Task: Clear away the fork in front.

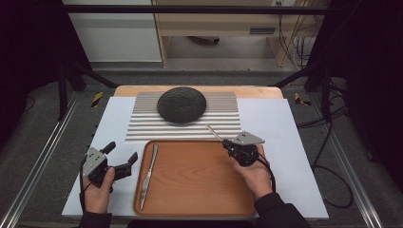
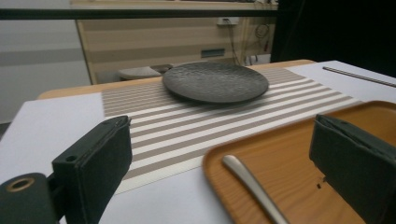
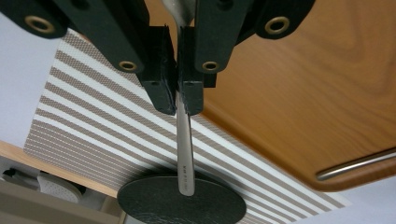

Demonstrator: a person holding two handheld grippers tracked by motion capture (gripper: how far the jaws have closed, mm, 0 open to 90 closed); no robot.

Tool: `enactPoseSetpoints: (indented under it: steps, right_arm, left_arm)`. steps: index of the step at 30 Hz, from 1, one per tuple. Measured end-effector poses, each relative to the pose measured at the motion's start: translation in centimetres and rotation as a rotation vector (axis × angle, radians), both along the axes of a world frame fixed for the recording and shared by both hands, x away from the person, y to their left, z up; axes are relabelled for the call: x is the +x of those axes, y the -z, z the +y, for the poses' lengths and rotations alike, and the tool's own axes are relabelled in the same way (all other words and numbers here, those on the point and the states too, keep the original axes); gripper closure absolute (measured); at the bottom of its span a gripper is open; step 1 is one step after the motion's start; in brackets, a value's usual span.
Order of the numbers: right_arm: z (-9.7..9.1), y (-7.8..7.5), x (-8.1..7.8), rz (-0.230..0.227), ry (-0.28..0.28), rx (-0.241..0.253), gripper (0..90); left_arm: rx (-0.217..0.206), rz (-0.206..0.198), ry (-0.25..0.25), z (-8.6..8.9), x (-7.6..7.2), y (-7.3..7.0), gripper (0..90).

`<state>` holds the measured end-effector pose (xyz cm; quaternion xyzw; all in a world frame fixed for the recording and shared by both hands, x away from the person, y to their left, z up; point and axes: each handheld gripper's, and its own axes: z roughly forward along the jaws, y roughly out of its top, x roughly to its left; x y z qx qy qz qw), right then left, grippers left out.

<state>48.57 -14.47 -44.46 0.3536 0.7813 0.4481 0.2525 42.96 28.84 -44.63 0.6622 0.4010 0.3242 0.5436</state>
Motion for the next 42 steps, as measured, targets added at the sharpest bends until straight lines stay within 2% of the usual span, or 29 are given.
enactPoseSetpoints:
  steps: [6,9,13,16,18,22,31,37,42]
  right_arm:
    - [0.5,0.7,-2.0,-0.011,-0.024,0.021,85.7]
    - [0.9,1.0,-2.7,-0.012,-0.026,0.036,85.7]
    - [1.3,0.9,-3.3,-0.030,-0.019,0.057,85.7]
    - [1.4,0.8,-3.7,-0.042,-0.004,0.078,85.7]
    - [1.4,0.9,-3.9,-0.044,0.000,0.092,85.7]
    - [1.5,1.0,-4.5,-0.046,0.001,0.115,85.7]
    - [2.4,0.7,-5.5,-0.076,-0.030,0.102,85.7]
    - [2.3,0.7,-5.6,-0.085,-0.032,0.116,85.7]
    - [2.6,0.4,-5.9,-0.105,-0.035,0.126,85.7]
  left_arm:
    - [0.003,-0.025,0.080,-2.4,-0.1,-1.4,6.0]
    - [0.008,-0.040,0.123,-3.8,0.3,-2.5,6.0]
    - [0.026,-0.061,0.166,-5.9,2.3,-4.3,6.0]
    - [0.004,-0.071,0.191,-7.4,4.2,-5.7,6.8]
    - [-0.007,-0.058,0.201,-8.3,4.9,-6.0,7.1]
    - [0.003,-0.011,0.219,-9.4,4.5,-5.1,7.1]
    - [0.000,0.020,0.232,-10.0,3.0,-3.7,7.0]
    - [-0.005,0.060,0.262,-10.8,3.0,-2.7,6.9]
    - [-0.008,0.069,0.289,-11.8,3.0,-2.2,6.9]
